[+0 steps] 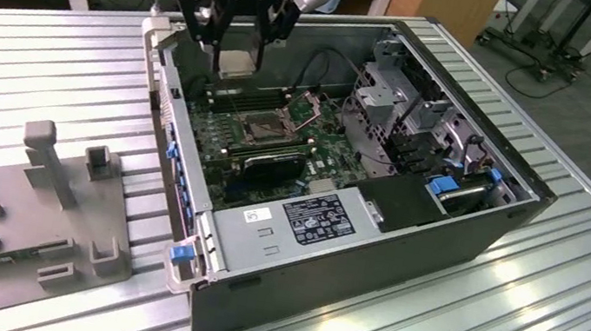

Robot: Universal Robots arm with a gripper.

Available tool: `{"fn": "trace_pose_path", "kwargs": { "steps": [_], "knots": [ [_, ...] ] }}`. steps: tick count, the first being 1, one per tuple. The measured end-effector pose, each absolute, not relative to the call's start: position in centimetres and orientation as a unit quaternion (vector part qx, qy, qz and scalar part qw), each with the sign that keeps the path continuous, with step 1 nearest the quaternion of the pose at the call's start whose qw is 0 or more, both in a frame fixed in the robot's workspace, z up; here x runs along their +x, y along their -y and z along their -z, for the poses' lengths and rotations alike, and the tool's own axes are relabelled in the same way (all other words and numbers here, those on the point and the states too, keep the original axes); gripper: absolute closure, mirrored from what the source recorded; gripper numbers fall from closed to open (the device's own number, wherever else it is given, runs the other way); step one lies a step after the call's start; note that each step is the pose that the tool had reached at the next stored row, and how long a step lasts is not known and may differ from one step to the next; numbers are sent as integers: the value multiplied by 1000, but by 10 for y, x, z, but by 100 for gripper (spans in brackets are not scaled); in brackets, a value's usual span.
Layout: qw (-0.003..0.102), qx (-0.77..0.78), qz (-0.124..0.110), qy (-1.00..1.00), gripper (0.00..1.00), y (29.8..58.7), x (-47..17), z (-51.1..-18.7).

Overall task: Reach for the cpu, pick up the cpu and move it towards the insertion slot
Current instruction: 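Pick up the cpu and move it towards the insertion slot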

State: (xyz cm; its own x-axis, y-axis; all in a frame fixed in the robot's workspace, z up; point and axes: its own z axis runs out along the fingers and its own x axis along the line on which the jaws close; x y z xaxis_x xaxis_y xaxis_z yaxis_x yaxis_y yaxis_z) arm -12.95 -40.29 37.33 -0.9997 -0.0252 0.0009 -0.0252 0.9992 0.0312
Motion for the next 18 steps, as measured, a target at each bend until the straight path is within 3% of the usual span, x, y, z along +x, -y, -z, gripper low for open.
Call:
{"fn": "trace_pose_path", "kwargs": {
  "steps": [18],
  "knots": [
    [1, 13, 16, 1000, 46, 398, -121, -373]
  ]
}}
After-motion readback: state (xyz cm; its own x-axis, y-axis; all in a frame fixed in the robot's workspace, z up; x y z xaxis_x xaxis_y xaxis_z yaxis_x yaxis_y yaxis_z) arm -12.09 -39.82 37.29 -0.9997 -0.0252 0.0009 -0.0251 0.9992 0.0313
